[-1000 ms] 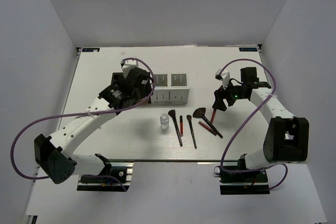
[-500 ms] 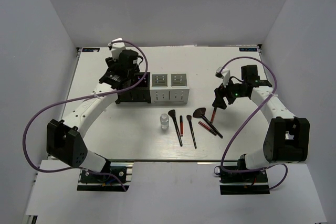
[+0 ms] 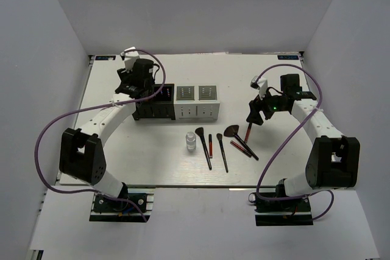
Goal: Organize the makeup
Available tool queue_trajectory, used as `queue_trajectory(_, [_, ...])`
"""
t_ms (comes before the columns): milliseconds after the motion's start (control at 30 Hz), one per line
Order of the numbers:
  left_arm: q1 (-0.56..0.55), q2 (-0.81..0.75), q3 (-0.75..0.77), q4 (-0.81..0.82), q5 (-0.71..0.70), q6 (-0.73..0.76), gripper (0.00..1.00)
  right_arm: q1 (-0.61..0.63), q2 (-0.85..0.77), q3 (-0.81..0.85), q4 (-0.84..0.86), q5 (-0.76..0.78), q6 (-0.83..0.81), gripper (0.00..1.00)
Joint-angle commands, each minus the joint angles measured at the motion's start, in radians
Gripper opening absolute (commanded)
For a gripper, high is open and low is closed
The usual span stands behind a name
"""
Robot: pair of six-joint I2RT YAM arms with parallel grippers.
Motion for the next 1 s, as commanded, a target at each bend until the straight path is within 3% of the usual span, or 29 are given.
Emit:
queue_trajectory(0, [0.013, -0.003, -0.014, 0.032, 0.007, -0.012, 0.14, 0.003, 0.000, 0.037, -0.011, -0.008, 0.000, 0.76])
queue_trajectory(167, [0.022, 0.008, -0.033, 0.034, 0.013, -0.023, 0.17, 0.003, 0.000, 0.036, -0.014, -0.007, 0.000, 0.76])
queue_trajectory(300, [0.022, 0.019, -0.040, 0.026, 0.018, -0.032, 0.25, 0.002, 0.000, 0.040, -0.011, -0.007, 0.006, 0.76])
queue_trajectory(633, [0.022, 0.009, -0.059, 0.013, 0.041, -0.073, 0.64, 0.003, -0.006, 0.029, -0.003, -0.008, 0.009, 0.77])
queue_trajectory(800, [0.022, 0.006, -0.039, -0.009, 0.036, -0.070, 0.70, 0.000, -0.009, 0.028, 0.002, -0.010, 0.006, 0.77])
queue_trajectory(967, [0.022, -0.032, -0.024, -0.007, 0.041, -0.054, 0.82, 0.003, -0.018, 0.034, -0.012, -0.014, -0.012, 0.78])
